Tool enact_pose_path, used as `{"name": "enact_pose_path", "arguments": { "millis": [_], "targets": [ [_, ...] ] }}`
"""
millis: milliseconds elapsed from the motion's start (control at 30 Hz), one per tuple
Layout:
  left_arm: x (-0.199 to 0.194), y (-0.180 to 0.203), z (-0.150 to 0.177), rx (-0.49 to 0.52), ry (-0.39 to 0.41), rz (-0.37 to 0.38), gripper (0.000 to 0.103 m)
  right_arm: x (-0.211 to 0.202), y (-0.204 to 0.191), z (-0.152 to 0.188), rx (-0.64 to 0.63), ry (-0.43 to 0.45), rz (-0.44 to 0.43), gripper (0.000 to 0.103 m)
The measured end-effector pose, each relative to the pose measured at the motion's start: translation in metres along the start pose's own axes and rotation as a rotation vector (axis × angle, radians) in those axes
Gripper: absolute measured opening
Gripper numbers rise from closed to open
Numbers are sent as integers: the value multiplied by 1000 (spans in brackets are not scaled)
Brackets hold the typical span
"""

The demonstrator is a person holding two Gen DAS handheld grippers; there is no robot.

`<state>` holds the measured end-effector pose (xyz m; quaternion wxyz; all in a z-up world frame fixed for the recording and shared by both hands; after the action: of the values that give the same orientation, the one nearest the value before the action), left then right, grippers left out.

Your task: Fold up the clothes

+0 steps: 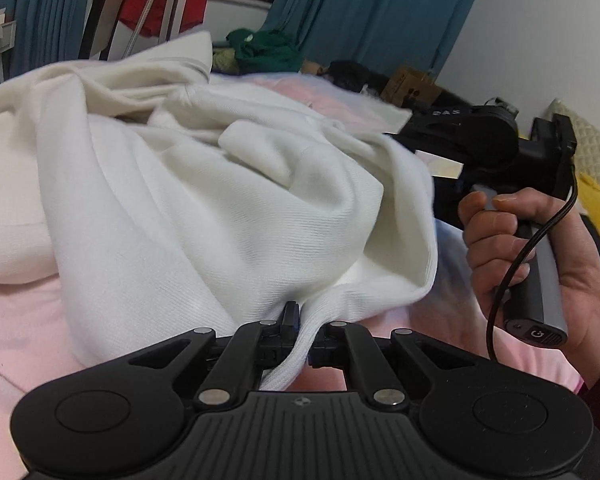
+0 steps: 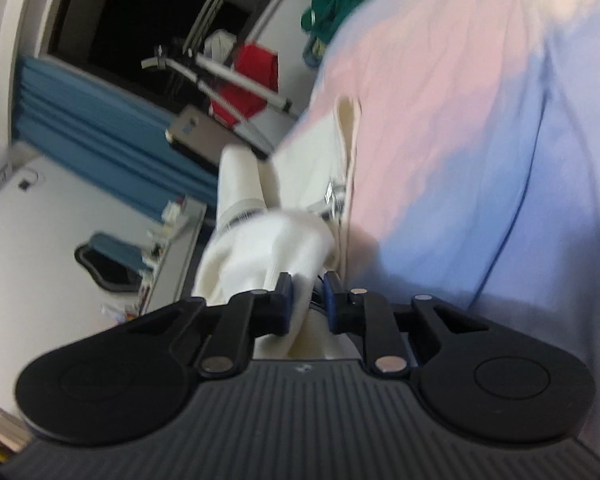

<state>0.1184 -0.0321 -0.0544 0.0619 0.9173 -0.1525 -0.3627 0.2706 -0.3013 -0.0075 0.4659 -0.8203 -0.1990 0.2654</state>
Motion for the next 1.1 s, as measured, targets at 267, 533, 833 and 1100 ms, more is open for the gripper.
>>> {"name": "enact_pose_path", "arguments": {
  "millis": [267,533,833,1100],
  "targets": [
    [-35,14,-7,18,115,70,7,-101,-32,-42,-60,321,-30,5],
    [-16,13,5,75,5,1,7,-122,18,-29,86,263,198,9],
    [-9,4,7,54,-33,-5,7,-130,49,-33,242,294,244,58],
    [-3,2,6,31,-31,-7,7,-85,74,-43,463,268,107,58]
  ]
}}
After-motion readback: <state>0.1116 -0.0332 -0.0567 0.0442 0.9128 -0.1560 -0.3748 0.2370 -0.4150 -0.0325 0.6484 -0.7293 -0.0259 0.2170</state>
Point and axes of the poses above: each gripper's, at about its wrist camera, not at the fingertips, and x roughly the way its jaws point, y to its right, z to its underside, the point moved 5 cm from there along x, roughly the way its jaws point, and after that the axes turned 6 degrees about -z, right-handed, at the moved point
